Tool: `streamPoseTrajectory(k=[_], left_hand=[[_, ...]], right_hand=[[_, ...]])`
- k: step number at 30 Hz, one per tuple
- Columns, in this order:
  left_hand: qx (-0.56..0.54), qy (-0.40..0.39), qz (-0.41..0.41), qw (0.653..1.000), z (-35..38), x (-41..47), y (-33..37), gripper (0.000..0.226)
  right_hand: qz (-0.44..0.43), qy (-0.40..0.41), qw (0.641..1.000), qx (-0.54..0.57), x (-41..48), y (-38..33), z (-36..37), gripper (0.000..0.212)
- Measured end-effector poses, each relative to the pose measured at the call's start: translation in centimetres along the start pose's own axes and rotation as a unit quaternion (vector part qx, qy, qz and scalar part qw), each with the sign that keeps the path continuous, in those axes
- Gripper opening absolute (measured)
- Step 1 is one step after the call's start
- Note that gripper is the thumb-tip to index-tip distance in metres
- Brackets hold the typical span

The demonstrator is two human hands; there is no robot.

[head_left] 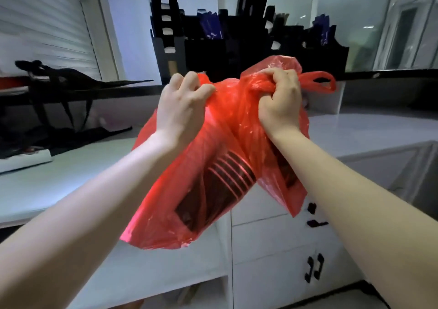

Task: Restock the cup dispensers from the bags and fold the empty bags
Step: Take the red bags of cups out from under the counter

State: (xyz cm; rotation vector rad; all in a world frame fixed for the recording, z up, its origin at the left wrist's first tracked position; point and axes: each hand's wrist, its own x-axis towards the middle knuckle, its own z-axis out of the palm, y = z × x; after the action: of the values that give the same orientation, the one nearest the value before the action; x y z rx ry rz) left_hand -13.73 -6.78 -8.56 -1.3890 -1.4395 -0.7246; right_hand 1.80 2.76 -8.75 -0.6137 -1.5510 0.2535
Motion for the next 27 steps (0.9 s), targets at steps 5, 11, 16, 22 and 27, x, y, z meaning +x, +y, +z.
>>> streamPoseTrajectory(k=[5, 11, 16, 22, 27], left_hand=[[-0.014, -0.073, -0.034, 0.997, 5.4, 6.8, -1.7, 0.018], [-0.023, -0.163, -0.047, 0.985, 10.1, 11.8, -2.4, 0.021], [-0.022, -0.206, -0.071, 0.976, 13.4, 12.7, -3.0, 0.020], [-0.053, -0.197, -0.102, 0.974, 18.6, 13.0, -3.5, 0.020], [-0.074, -0.197, -0.117, 0.971, 22.2, 13.1, -3.6, 0.022]], right_hand=[[0.061, -0.057, 0.997, 0.001, 7.0, 3.1, 3.0, 0.038], [0.133, -0.106, 0.985, -0.010, 13.2, 7.1, 3.8, 0.038], [0.172, -0.163, 0.971, -0.035, 16.2, 10.6, 4.7, 0.033], [0.214, -0.159, 0.961, -0.068, 19.0, 15.4, 6.1, 0.031], [0.239, -0.138, 0.955, -0.108, 20.5, 19.1, 6.4, 0.031]])
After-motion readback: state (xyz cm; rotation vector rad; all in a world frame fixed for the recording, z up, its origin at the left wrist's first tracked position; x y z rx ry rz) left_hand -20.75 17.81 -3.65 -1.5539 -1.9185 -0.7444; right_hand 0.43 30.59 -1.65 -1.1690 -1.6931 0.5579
